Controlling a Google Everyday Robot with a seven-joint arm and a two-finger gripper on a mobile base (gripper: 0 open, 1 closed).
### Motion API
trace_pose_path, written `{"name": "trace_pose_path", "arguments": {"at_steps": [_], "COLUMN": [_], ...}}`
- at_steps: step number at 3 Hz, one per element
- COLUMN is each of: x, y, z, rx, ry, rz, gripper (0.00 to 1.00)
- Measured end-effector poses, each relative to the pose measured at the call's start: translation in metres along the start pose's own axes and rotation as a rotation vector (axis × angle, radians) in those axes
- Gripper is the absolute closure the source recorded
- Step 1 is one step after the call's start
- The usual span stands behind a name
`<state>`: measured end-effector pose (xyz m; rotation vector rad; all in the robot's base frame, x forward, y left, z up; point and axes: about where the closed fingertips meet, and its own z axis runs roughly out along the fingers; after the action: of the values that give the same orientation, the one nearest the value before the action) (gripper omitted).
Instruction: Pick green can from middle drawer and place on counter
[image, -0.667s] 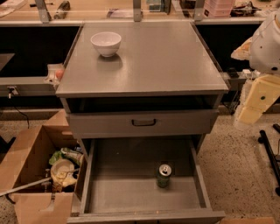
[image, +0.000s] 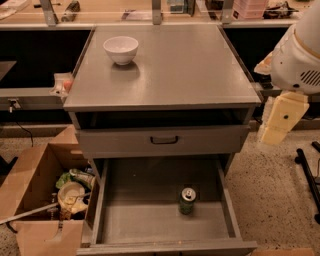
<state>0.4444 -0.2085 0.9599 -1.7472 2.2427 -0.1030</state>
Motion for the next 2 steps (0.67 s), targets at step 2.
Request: {"name": "trace_pose_path", "arguments": {"at_steps": [2], "x": [-0.033], "y": [0.035], "z": [0.077], "rx": [-0.092], "ry": [-0.184], "rz": [0.012], "gripper": [0.0]}}
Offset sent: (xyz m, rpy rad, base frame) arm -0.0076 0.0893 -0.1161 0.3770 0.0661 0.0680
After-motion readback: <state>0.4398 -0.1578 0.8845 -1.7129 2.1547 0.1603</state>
